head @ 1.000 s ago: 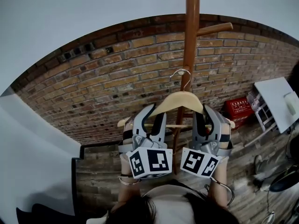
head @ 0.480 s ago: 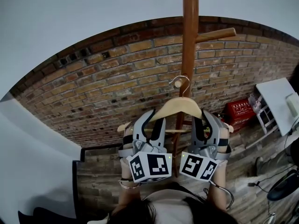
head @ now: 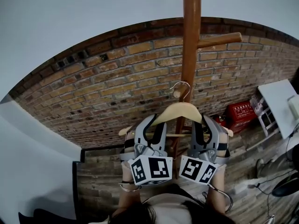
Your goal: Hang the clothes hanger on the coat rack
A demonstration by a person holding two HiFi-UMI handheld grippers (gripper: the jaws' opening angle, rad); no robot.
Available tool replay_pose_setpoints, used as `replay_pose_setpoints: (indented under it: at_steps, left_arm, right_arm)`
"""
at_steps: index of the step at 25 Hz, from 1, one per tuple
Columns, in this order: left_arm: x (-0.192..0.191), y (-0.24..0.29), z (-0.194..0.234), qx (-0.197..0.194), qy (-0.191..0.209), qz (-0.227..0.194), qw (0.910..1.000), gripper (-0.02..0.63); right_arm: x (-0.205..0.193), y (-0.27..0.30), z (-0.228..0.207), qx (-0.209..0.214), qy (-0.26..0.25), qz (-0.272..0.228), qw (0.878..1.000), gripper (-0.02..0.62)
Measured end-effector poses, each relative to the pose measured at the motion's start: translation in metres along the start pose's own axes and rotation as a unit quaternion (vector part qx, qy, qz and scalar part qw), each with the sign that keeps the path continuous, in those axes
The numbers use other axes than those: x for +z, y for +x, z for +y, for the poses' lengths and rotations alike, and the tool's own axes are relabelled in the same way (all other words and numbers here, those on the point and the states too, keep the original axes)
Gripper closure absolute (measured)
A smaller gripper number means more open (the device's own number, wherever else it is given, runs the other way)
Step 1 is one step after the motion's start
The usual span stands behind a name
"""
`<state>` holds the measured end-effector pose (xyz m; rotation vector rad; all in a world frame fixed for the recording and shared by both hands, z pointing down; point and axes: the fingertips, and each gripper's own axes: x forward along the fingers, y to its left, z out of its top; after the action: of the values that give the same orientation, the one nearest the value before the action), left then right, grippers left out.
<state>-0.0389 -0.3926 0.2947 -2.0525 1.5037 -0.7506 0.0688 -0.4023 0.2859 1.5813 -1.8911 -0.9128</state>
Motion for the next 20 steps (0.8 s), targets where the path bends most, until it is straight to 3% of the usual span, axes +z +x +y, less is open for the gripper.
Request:
replay_pose_setpoints:
  at_steps: [20]
  left_arm:
    - [-0.01,0.019,-0.008,0.011,0.006,-0.006,0.9999,0.474]
  right_arm:
    - [-0.01,0.008,0.001,0.001,0.046,-0.012,0.999,0.472]
